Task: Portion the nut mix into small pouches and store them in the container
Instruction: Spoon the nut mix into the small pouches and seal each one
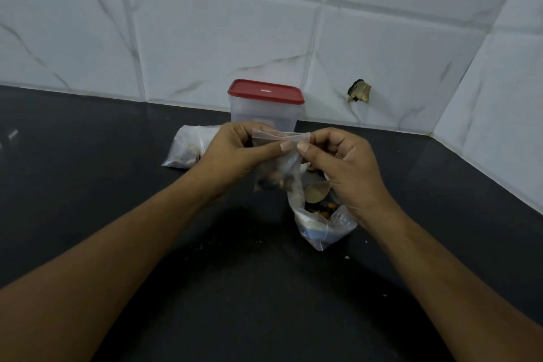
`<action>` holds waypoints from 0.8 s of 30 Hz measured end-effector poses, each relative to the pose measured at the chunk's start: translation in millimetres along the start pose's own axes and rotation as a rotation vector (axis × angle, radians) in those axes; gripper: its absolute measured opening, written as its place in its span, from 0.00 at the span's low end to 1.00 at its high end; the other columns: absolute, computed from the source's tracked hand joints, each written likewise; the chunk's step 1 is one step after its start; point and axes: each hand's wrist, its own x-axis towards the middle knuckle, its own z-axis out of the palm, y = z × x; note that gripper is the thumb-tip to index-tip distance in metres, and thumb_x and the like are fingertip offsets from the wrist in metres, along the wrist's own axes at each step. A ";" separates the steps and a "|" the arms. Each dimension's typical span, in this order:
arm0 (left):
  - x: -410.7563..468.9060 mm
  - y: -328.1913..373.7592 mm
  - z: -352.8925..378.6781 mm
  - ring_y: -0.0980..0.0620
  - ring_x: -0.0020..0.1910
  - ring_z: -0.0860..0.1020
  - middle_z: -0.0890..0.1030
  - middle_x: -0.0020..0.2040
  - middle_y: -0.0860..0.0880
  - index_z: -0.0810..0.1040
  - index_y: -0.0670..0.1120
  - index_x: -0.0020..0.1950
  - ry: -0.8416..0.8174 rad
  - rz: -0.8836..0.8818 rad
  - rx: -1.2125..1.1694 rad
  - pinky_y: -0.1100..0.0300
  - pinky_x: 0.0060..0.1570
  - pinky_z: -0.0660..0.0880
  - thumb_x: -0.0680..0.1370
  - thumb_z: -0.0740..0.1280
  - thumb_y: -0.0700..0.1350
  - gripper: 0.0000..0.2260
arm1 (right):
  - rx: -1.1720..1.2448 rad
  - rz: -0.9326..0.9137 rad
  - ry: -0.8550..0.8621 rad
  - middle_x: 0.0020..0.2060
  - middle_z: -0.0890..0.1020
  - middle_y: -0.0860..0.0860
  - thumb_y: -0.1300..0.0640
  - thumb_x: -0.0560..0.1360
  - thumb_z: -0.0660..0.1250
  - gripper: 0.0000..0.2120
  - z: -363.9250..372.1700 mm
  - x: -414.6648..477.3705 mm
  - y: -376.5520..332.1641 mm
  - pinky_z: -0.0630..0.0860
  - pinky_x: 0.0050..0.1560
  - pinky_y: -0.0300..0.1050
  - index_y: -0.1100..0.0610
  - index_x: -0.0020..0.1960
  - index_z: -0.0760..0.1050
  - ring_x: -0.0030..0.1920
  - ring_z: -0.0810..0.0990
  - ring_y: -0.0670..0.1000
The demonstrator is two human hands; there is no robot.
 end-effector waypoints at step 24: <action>2.1 -3.4 1.3 0.45 0.50 0.85 0.86 0.48 0.39 0.83 0.35 0.52 0.057 0.068 0.015 0.55 0.52 0.82 0.75 0.74 0.41 0.10 | 0.100 0.039 -0.007 0.46 0.86 0.52 0.63 0.77 0.73 0.07 0.4 -1.5 -3.5 0.83 0.55 0.50 0.60 0.55 0.82 0.49 0.86 0.51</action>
